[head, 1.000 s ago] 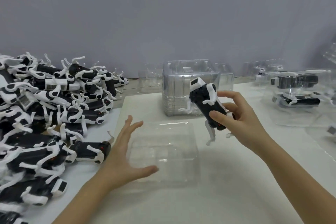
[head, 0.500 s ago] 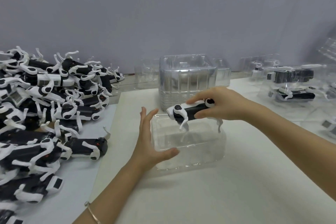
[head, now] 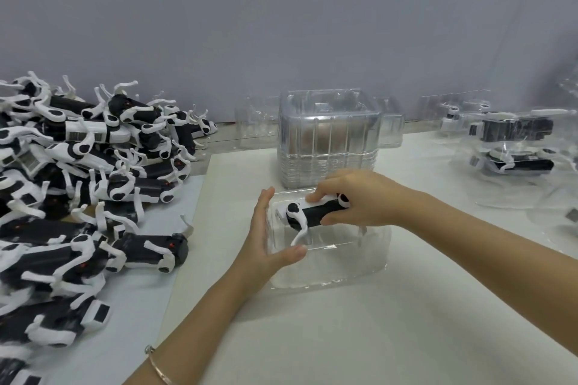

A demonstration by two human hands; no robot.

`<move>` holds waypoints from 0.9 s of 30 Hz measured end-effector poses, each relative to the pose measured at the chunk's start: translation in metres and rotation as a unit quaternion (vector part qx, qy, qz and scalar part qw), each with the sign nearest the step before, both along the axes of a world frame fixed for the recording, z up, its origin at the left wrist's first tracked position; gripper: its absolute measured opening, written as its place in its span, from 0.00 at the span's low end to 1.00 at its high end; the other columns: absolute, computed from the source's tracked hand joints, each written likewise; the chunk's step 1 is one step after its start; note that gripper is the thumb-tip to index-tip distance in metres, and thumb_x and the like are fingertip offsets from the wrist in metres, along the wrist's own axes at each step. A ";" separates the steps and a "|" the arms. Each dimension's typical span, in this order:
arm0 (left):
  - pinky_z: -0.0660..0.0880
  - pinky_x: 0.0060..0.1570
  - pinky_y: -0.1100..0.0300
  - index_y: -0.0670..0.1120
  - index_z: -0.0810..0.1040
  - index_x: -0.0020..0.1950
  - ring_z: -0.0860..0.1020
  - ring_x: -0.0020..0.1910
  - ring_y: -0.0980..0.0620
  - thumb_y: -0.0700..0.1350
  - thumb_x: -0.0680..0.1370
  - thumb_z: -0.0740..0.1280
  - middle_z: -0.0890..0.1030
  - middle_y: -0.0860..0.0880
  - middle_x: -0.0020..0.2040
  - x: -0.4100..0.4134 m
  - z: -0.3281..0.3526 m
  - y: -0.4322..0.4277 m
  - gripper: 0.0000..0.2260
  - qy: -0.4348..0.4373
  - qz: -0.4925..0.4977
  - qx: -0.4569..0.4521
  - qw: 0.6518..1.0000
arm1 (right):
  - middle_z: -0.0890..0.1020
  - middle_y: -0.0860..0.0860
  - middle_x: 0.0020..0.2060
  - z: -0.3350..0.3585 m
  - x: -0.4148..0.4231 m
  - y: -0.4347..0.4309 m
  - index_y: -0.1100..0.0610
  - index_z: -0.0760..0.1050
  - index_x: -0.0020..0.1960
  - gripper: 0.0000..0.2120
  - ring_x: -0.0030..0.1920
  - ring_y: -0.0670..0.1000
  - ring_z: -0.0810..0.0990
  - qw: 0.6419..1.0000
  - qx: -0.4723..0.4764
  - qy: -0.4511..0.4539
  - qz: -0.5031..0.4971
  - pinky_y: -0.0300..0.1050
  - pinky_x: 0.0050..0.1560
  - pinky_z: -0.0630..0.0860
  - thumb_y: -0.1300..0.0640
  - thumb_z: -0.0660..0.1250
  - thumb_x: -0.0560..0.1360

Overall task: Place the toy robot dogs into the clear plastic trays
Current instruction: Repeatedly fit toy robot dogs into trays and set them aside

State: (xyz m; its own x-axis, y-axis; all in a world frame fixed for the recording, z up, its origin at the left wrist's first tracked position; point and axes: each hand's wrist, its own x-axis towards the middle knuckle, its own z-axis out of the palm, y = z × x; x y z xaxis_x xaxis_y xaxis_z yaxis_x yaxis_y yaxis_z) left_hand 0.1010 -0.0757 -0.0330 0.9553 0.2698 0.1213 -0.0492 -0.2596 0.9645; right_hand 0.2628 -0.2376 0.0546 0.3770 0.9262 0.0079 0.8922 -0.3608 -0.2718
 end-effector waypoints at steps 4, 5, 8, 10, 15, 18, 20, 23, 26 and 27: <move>0.51 0.69 0.67 0.66 0.52 0.73 0.45 0.72 0.76 0.60 0.63 0.75 0.49 0.65 0.77 0.001 0.001 0.000 0.45 -0.005 -0.008 -0.001 1.000 | 0.73 0.32 0.42 -0.006 0.006 -0.001 0.38 0.77 0.59 0.16 0.48 0.42 0.74 0.999 0.041 0.021 -0.010 0.42 0.48 0.73 0.42 0.72 0.71; 0.51 0.69 0.68 0.66 0.52 0.73 0.46 0.72 0.76 0.60 0.63 0.75 0.49 0.66 0.77 0.001 0.000 0.000 0.45 -0.006 -0.007 -0.002 1.000 | 0.73 0.30 0.41 -0.008 0.007 0.000 0.37 0.78 0.57 0.15 0.47 0.41 0.74 0.998 0.049 0.027 -0.021 0.41 0.48 0.72 0.40 0.72 0.71; 0.52 0.67 0.69 0.65 0.52 0.74 0.46 0.72 0.76 0.59 0.63 0.75 0.50 0.67 0.77 0.001 -0.002 0.001 0.46 -0.012 -0.006 -0.009 1.000 | 0.79 0.32 0.46 -0.015 0.007 0.000 0.35 0.78 0.58 0.15 0.46 0.41 0.76 0.997 0.057 0.043 -0.034 0.38 0.47 0.71 0.39 0.71 0.71; 0.51 0.70 0.65 0.66 0.52 0.74 0.46 0.72 0.75 0.58 0.63 0.76 0.50 0.67 0.77 0.001 -0.004 0.002 0.46 -0.013 -0.007 -0.014 1.000 | 0.83 0.37 0.48 -0.017 0.004 0.001 0.38 0.78 0.59 0.16 0.42 0.43 0.77 0.998 0.056 -0.005 -0.016 0.39 0.45 0.70 0.38 0.69 0.73; 0.51 0.74 0.58 0.76 0.54 0.70 0.47 0.74 0.71 0.65 0.60 0.78 0.52 0.64 0.77 0.002 -0.004 0.002 0.46 -0.010 -0.003 -0.027 1.000 | 0.86 0.43 0.44 -0.014 0.004 -0.005 0.49 0.82 0.55 0.14 0.31 0.50 0.76 0.944 0.124 -0.272 0.138 0.44 0.43 0.58 0.43 0.71 0.74; 0.51 0.73 0.59 0.75 0.54 0.70 0.47 0.74 0.71 0.66 0.59 0.78 0.51 0.62 0.78 0.003 -0.003 0.001 0.47 -0.009 0.005 -0.019 1.000 | 0.86 0.42 0.46 -0.012 0.001 -0.007 0.49 0.83 0.53 0.13 0.35 0.47 0.82 0.928 0.140 -0.314 0.141 0.45 0.49 0.60 0.44 0.72 0.73; 0.51 0.73 0.62 0.73 0.53 0.71 0.47 0.74 0.71 0.64 0.60 0.78 0.50 0.62 0.79 0.003 -0.001 0.002 0.47 -0.004 0.009 -0.011 1.000 | 0.85 0.40 0.49 -0.011 -0.002 -0.007 0.47 0.82 0.56 0.13 0.42 0.45 0.84 0.947 0.110 -0.281 0.109 0.44 0.56 0.58 0.43 0.71 0.74; 0.51 0.66 0.72 0.71 0.54 0.72 0.46 0.73 0.73 0.62 0.61 0.77 0.48 0.64 0.79 0.003 0.002 0.008 0.45 0.000 0.012 0.028 1.000 | 0.79 0.36 0.61 -0.012 -0.002 -0.008 0.39 0.74 0.65 0.15 0.58 0.43 0.76 0.992 0.022 -0.122 0.027 0.44 0.55 0.50 0.50 0.63 0.79; 0.51 0.66 0.71 0.67 0.55 0.74 0.46 0.72 0.76 0.61 0.60 0.77 0.48 0.64 0.79 0.006 0.009 0.011 0.47 0.013 0.000 0.036 0.999 | 0.70 0.35 0.70 -0.016 -0.008 -0.010 0.38 0.70 0.69 0.24 0.68 0.46 0.66 0.999 -0.019 -0.049 -0.016 0.50 0.60 0.53 0.62 0.59 0.80; 0.51 0.68 0.68 0.67 0.55 0.74 0.47 0.72 0.74 0.61 0.59 0.77 0.49 0.64 0.78 0.008 0.011 0.011 0.48 0.021 -0.002 0.030 0.999 | 0.73 0.38 0.68 -0.017 -0.010 -0.011 0.41 0.73 0.68 0.22 0.66 0.48 0.67 0.997 0.007 -0.070 -0.024 0.51 0.61 0.58 0.62 0.61 0.80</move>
